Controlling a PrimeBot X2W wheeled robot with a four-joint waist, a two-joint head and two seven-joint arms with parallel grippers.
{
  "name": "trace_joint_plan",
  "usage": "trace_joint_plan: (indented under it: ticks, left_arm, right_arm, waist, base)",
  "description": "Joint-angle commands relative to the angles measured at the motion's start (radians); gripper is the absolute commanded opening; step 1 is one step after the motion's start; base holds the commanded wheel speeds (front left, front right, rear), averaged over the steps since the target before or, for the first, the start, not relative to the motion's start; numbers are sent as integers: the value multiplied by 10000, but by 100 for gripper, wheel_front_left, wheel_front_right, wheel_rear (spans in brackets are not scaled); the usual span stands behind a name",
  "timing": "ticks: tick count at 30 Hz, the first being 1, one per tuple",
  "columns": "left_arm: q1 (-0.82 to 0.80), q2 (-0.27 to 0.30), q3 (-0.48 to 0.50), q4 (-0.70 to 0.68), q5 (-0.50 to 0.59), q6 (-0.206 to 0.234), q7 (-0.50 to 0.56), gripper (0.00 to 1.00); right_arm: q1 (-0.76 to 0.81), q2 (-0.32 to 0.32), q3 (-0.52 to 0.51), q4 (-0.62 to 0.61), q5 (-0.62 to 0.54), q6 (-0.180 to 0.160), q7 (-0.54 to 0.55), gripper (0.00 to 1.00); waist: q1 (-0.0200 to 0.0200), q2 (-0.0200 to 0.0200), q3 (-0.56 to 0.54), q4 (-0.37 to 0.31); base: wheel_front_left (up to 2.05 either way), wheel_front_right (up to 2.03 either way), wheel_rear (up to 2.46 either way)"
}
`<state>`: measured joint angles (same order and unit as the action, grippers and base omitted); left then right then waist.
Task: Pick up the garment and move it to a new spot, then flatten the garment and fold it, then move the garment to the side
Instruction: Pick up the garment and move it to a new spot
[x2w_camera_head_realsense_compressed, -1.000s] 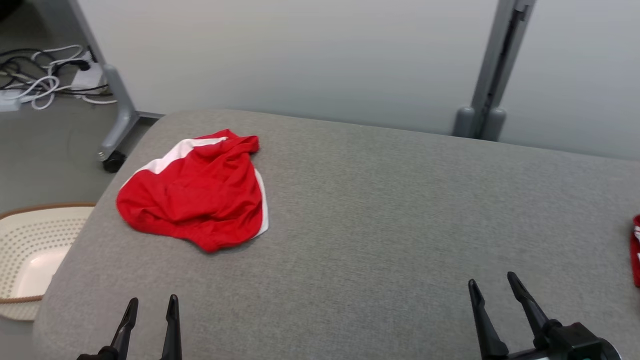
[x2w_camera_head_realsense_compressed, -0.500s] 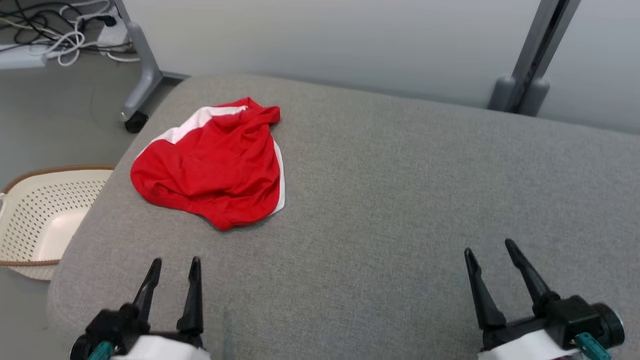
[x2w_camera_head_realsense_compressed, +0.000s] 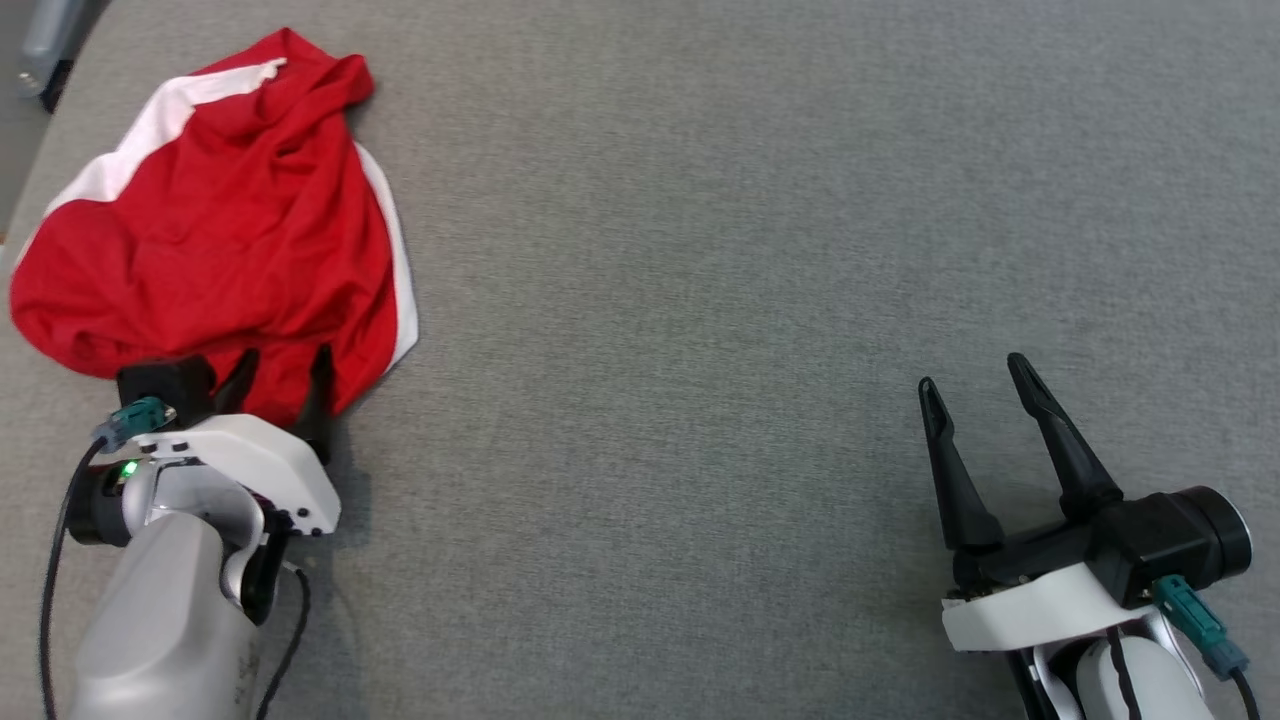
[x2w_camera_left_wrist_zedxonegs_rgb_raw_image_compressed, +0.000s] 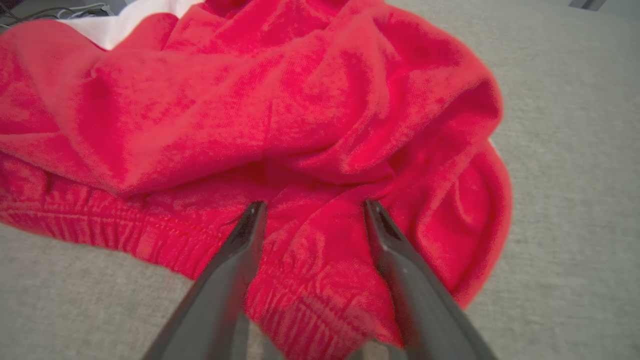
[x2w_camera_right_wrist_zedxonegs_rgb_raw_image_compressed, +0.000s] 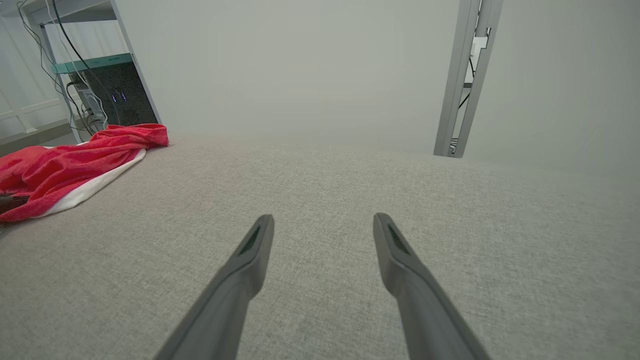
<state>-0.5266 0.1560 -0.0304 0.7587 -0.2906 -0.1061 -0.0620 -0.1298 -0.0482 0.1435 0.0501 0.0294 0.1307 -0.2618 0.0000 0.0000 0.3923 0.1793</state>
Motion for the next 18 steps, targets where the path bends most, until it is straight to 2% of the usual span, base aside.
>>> trace_joint_plan:
  ticks: [1, 2, 3, 4, 8, 11, 15, 18]
  left_arm:
    - [-208, 156, 56, 86, -8, -63, -1, 100]
    - [-327, 280, 63, 490, -39, -78, 139, 100]
    - [-361, 291, 37, 853, -81, -60, 238, 78]
    - [-344, 290, 27, 1111, -155, -101, 252, 0]
    - [-447, 467, -176, 1547, -368, -216, 7, 0]
    - [-494, 542, -301, 1232, -498, -262, -492, 0]
    - [-382, 290, -925, -81, -793, -258, -794, 0]
    - [23, 57, -1730, -1775, -1317, -244, -423, 0]
  right_arm:
    - [-147, -47, 7, -33, 61, 1, -46, 100]
    - [-192, -45, 63, -29, 99, 1, -47, 100]
    - [-230, -43, 83, -46, 167, 1, -46, 100]
    - [-243, -50, 56, -68, 243, 1, -48, 100]
    - [-140, -40, -57, -73, 467, 1, -48, 100]
    - [14, -46, -38, 17, 620, 1, -48, 100]
    - [268, -46, -27, 59, 853, 1, -48, 100]
    - [457, -46, 39, 76, 1005, 1, -46, 100]
  waist:
    - [0, 0, 432, -542]
    - [0, 0, 426, -655]
    - [0, 0, 398, -757]
    - [0, 0, 355, -841]
    - [0, 0, 70, -1017]
    - [0, 0, -248, -1116]
    - [0, 0, -753, -1197]
    - [0, 0, -1108, -1292]
  base:
    - [0, 0, 0]
    - [0, 0, 0]
    - [0, 0, 0]
    - [0, 0, 0]
    - [0, 0, 0]
    - [0, 0, 0]
    - [0, 0, 0]
    - [0, 0, 0]
